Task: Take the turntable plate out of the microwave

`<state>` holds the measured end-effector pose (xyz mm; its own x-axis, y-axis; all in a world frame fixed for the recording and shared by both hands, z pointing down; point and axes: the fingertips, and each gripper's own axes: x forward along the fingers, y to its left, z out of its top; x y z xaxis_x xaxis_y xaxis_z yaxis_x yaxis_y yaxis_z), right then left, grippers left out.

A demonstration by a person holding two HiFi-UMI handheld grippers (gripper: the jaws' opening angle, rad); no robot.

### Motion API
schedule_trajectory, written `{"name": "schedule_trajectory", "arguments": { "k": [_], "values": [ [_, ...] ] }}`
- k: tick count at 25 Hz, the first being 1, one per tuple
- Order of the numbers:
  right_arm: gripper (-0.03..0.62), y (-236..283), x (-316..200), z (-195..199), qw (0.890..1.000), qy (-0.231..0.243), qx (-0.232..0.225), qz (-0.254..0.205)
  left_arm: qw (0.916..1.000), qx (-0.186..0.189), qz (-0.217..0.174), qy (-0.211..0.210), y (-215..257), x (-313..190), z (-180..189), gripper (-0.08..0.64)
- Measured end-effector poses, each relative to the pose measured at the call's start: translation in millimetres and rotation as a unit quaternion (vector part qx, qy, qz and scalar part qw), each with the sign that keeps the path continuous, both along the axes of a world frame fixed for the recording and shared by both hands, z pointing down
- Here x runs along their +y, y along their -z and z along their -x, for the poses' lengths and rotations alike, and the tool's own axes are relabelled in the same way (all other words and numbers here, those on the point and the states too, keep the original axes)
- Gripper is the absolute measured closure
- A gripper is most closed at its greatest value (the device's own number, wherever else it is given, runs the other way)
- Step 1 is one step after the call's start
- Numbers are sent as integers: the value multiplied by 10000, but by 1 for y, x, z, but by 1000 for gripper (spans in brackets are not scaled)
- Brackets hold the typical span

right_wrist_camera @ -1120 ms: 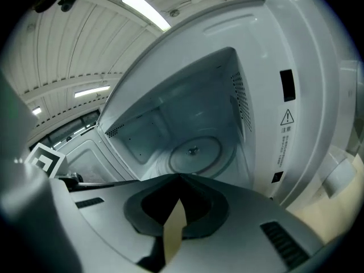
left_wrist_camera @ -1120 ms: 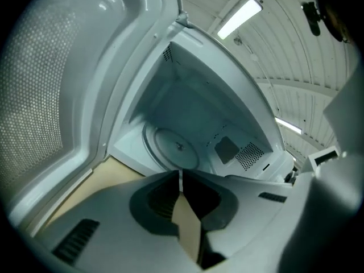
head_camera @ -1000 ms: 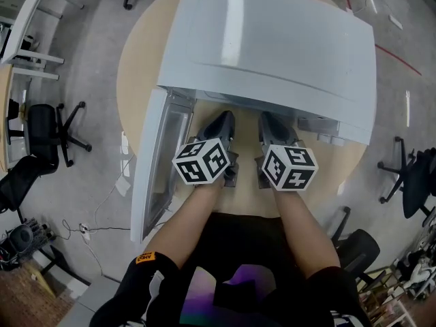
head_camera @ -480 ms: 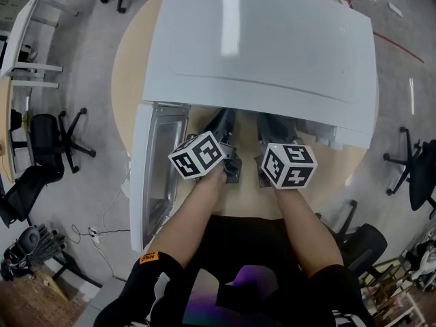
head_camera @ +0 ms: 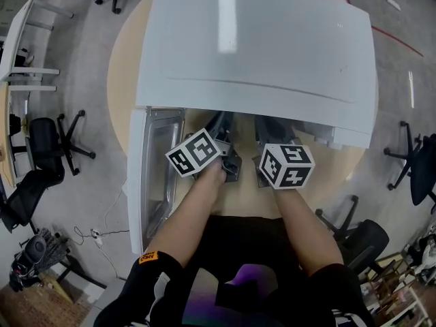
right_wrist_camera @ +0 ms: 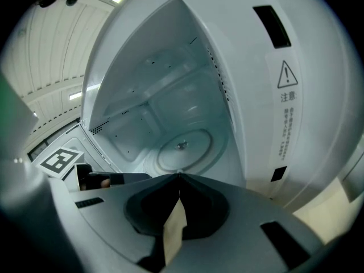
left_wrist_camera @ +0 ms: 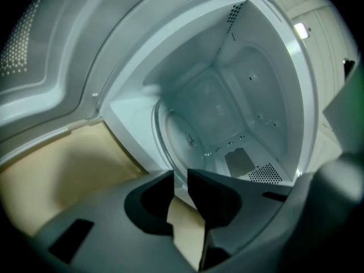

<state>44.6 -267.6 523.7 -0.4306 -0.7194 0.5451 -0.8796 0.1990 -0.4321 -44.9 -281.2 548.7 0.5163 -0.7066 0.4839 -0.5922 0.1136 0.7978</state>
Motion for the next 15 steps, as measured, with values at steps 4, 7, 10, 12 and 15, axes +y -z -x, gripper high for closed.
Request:
{"name": "schedule_trajectory", "arguments": {
  "k": [4, 7, 10, 12, 15],
  "values": [
    [577, -3, 4, 1, 10000, 36, 10, 33, 9999, 95, 37, 47, -3, -2, -4, 456],
    [577, -5, 8, 3, 10000, 76, 22, 54, 9998, 149, 46, 106, -2, -1, -3, 457],
    [577, -6, 11, 6, 9999, 136, 31, 61, 9995, 220, 93, 182, -2, -1, -3, 456],
    [577, -7, 13, 8, 9998, 154, 29, 76, 9991, 297, 137, 251, -2, -2, -2, 456],
    [577, -8, 15, 8, 9998, 142, -2, 111, 9988, 351, 199, 293, -2, -2, -2, 457]
  ]
}}
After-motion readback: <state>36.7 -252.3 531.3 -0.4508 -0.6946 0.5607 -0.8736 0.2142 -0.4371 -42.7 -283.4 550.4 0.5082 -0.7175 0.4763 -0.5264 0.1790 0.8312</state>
